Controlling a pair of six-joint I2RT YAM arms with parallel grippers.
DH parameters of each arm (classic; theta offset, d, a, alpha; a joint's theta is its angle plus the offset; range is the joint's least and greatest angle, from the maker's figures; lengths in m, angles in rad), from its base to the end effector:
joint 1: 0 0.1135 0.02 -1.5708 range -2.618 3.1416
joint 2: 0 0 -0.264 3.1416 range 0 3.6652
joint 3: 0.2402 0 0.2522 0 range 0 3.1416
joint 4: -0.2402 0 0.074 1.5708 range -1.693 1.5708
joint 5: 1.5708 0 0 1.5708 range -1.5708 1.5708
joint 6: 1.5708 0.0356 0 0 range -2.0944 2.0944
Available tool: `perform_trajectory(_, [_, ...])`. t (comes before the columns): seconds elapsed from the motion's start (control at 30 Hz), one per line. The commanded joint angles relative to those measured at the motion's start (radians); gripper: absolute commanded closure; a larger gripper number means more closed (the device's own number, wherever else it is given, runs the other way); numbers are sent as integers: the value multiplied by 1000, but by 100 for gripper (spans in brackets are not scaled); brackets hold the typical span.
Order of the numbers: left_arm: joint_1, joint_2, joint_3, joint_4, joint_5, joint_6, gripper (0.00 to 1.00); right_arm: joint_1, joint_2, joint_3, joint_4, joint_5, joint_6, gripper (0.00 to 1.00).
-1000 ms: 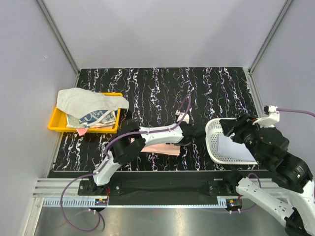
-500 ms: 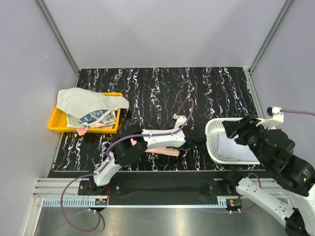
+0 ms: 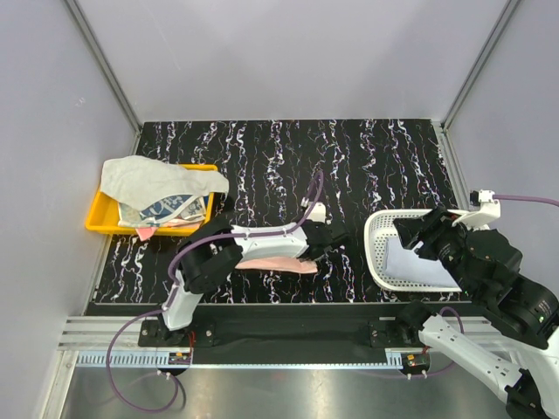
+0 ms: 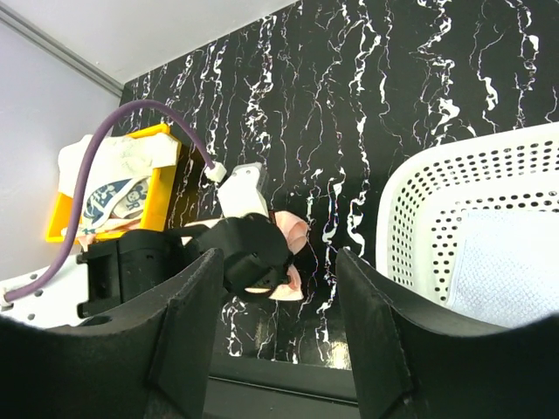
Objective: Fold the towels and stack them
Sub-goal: Neatly place the folded towel into the bin
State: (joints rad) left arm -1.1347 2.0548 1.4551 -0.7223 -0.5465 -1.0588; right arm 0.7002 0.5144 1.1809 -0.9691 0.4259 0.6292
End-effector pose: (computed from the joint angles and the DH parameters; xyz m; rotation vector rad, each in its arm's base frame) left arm 0.1877 -0.3590 0.1573 0.0075 2.5470 0.0424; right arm 0.0456 0.0192 0.4103 0.2290 1.8647 0.5259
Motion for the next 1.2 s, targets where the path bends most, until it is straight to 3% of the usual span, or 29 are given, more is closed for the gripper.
perform_trajectory(0.0, [10, -36, -36, 110, 147, 88, 100, -2, 7, 45, 1, 4, -23, 39])
perform_trajectory(0.17, [1, -137, 7, 178, 256, 94, 100, -4, 13, 69, -13, 13, -34, 39])
perform_trajectory(0.3, [-8, -131, 111, 207, 330, 89, 100, -2, 16, 83, -23, 16, -36, 39])
perform_trajectory(0.83, [-27, 202, 744, 245, 579, 99, 100, -2, -27, 129, -71, 31, -48, 40])
perform_trajectory(1.17, [-48, 329, 804, 426, 737, 5, 100, -4, -57, 132, -42, 33, -85, 40])
